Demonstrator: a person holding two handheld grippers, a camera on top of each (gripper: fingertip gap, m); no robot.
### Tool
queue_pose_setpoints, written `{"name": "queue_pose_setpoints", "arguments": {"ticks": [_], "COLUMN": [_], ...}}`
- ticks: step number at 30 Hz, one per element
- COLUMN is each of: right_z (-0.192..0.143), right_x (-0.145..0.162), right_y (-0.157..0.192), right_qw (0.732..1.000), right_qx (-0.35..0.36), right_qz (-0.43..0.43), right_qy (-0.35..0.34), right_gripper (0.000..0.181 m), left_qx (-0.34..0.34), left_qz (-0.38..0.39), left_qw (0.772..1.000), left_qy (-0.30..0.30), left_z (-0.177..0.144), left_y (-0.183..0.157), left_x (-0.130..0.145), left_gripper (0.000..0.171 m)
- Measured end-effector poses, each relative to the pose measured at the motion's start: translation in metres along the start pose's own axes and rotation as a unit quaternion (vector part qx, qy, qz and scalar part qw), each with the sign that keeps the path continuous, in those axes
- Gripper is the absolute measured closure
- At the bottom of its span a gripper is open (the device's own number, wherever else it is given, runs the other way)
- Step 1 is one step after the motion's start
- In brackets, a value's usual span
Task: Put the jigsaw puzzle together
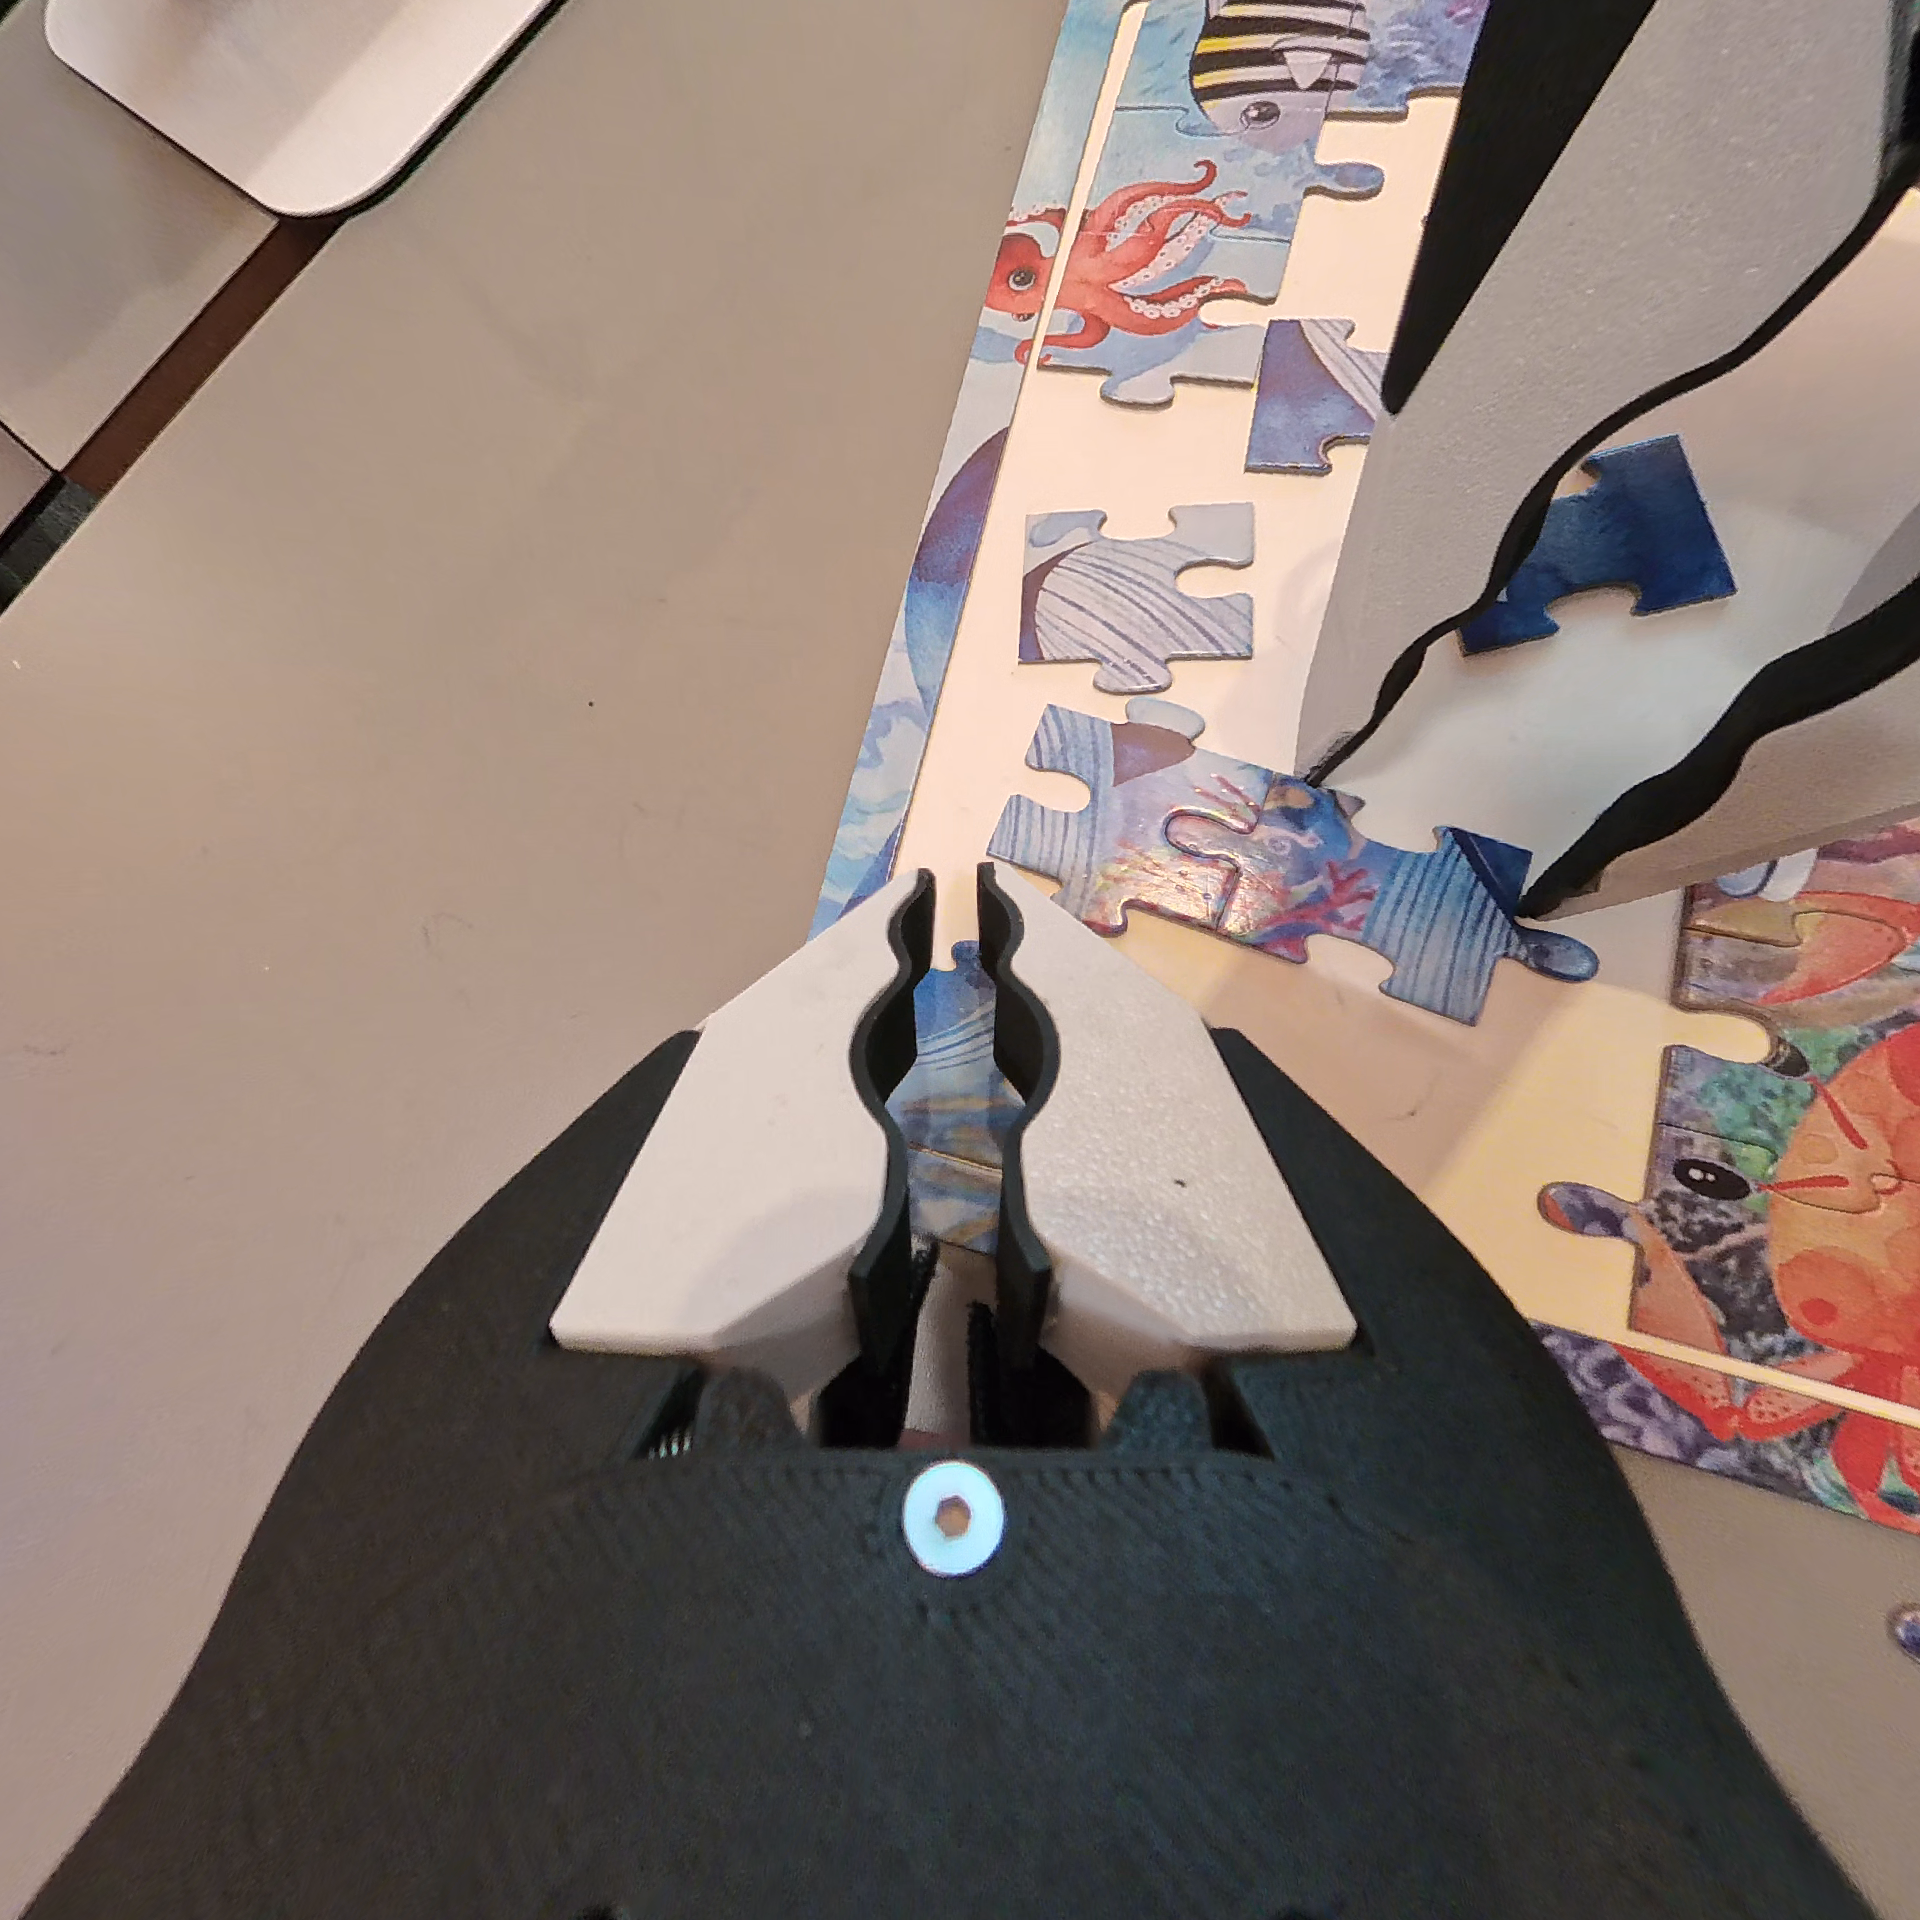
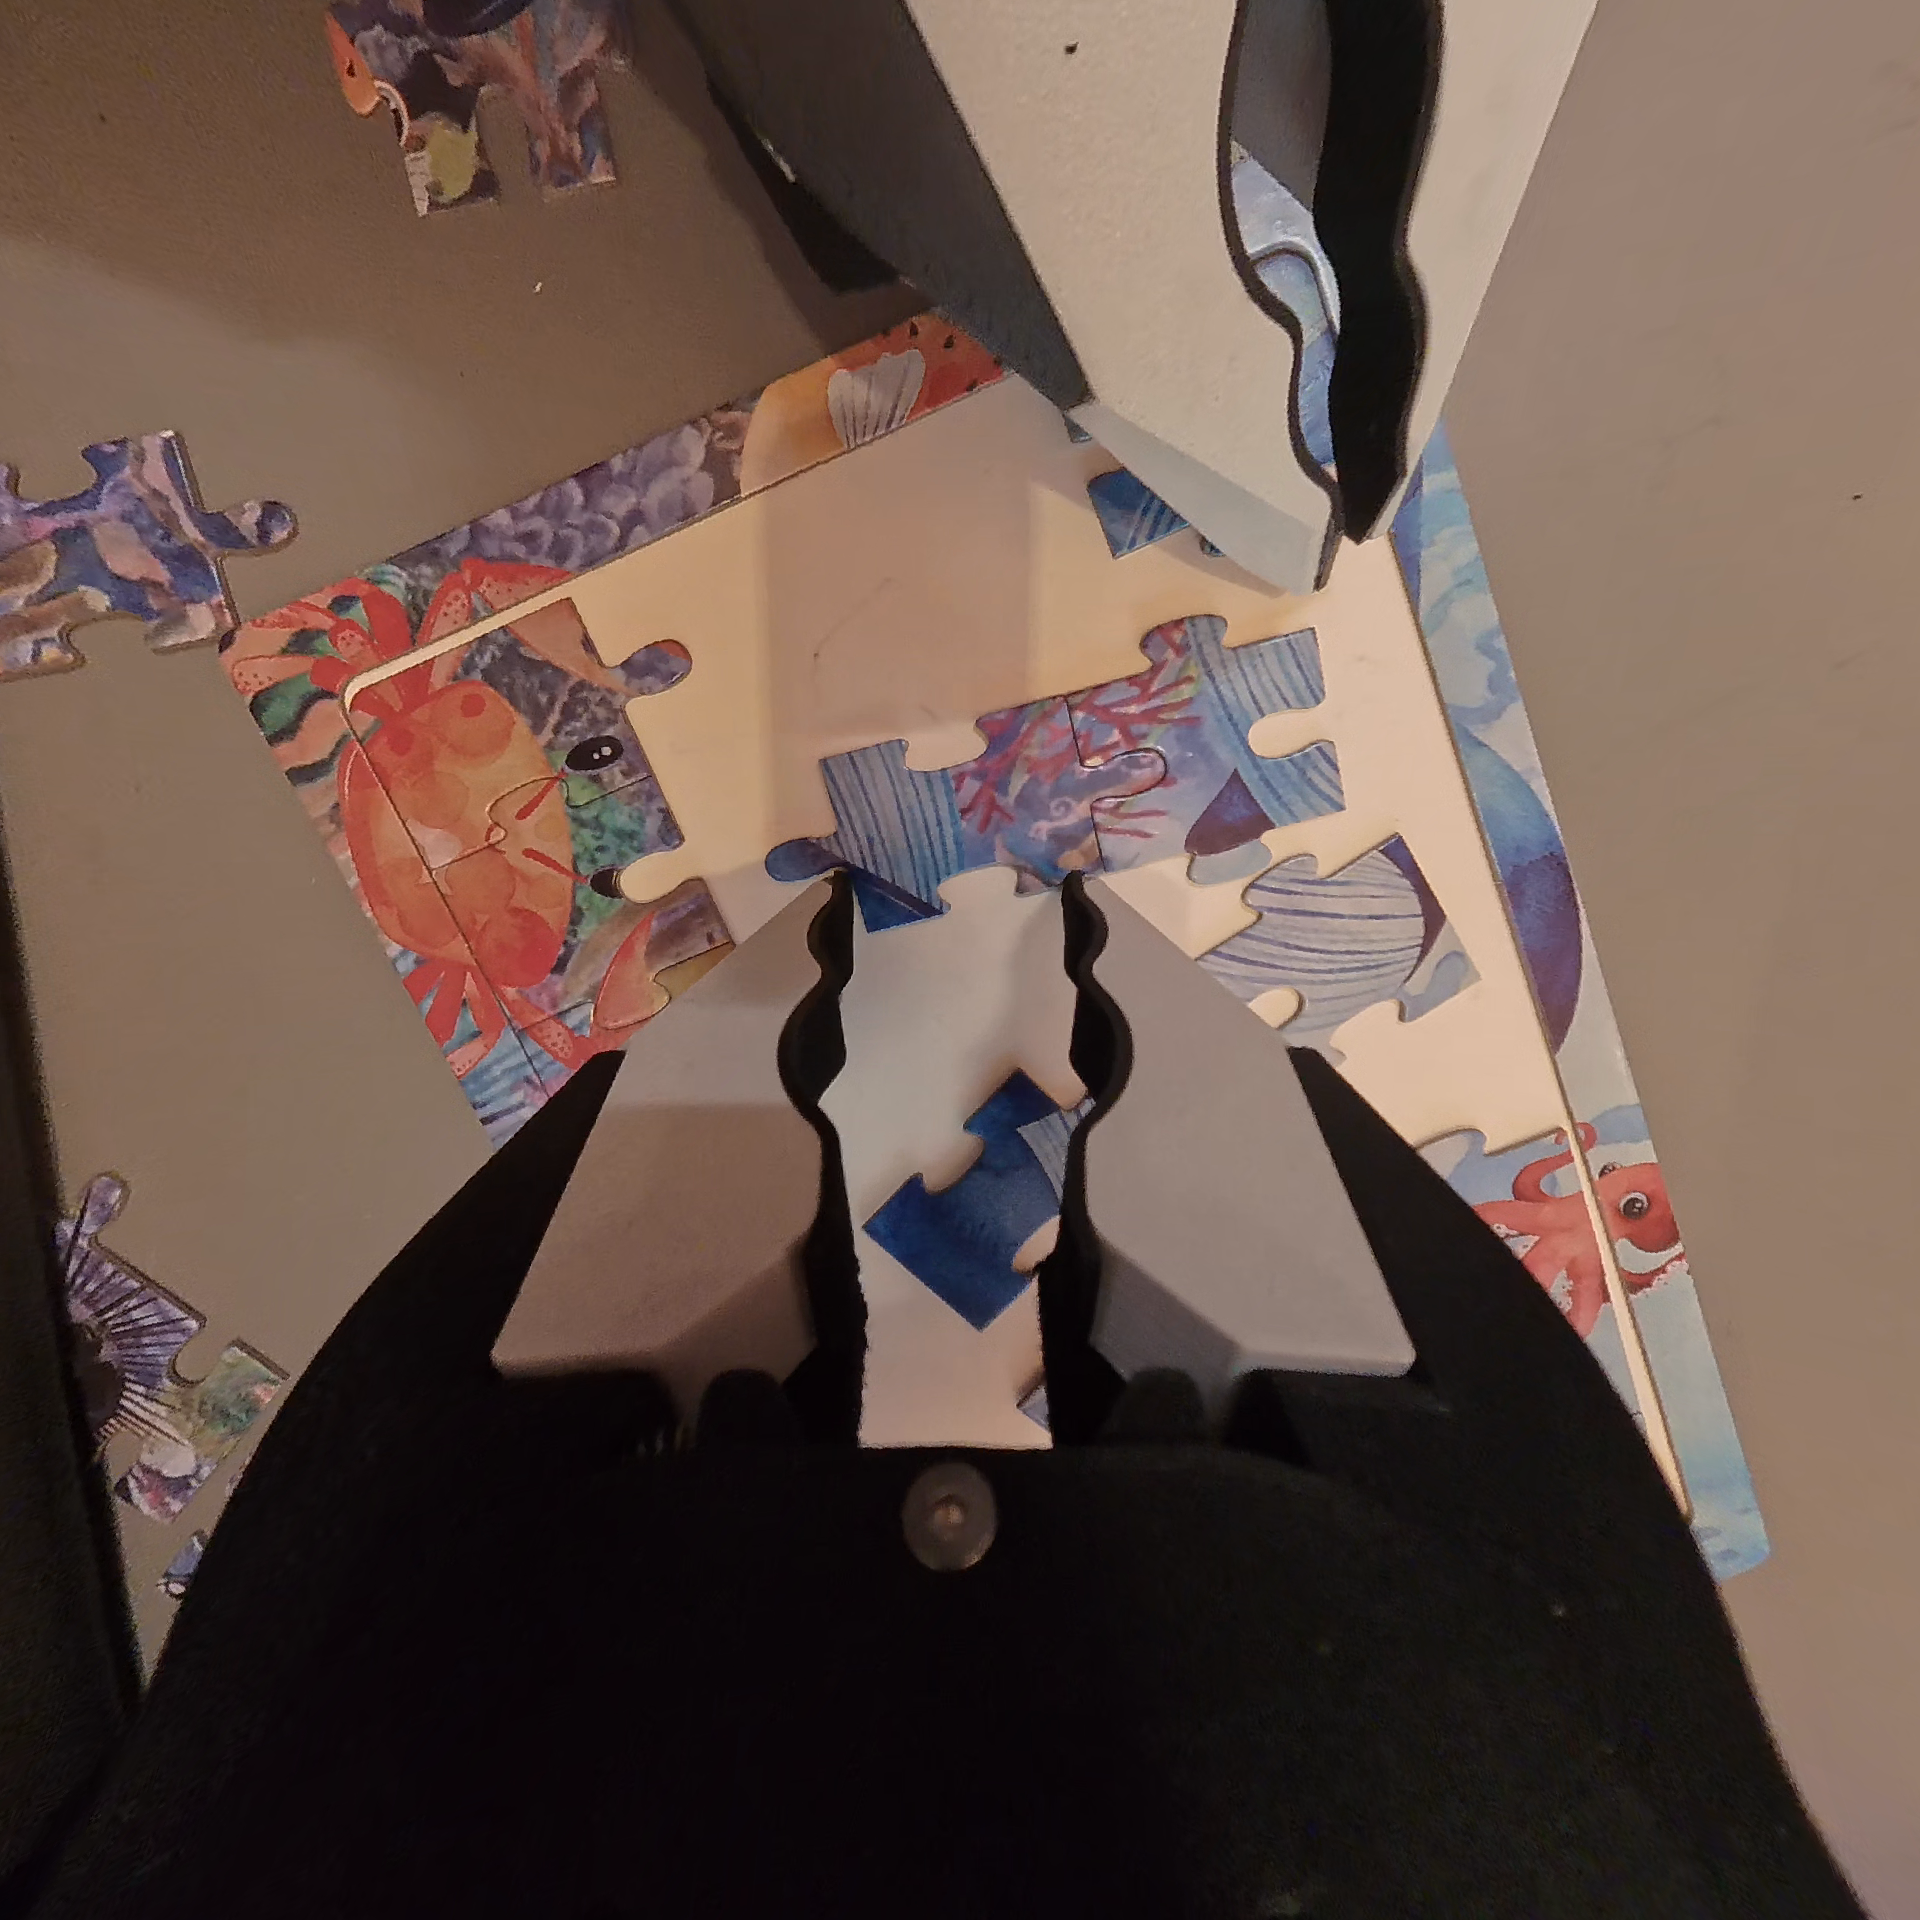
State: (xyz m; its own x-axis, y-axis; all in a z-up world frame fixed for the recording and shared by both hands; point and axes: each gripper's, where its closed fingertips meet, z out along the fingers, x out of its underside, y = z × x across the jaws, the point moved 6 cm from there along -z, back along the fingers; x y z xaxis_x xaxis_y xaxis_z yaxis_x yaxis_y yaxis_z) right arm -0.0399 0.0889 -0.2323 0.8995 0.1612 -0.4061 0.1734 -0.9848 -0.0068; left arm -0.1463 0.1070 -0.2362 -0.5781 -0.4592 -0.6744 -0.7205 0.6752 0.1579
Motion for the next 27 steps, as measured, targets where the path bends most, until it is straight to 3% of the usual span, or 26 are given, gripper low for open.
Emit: {"name": "queue_pose_setpoints", "arguments": {"ticks": [27], "right_z": [-0.003], "right_x": [0.007], "right_y": [-0.015], "right_qw": [1.0], "right_qx": [0.02], "right_qz": [0.011], "right_qy": [0.001], "right_gripper": [0.147], "left_qx": [0.013], "left_qz": [0.002], "left_qw": [1.0], "left_qy": [0.008], "left_z": [0.004], "left_y": [-0.003], "left_x": [0.002], "left_gripper": [0.167]}}
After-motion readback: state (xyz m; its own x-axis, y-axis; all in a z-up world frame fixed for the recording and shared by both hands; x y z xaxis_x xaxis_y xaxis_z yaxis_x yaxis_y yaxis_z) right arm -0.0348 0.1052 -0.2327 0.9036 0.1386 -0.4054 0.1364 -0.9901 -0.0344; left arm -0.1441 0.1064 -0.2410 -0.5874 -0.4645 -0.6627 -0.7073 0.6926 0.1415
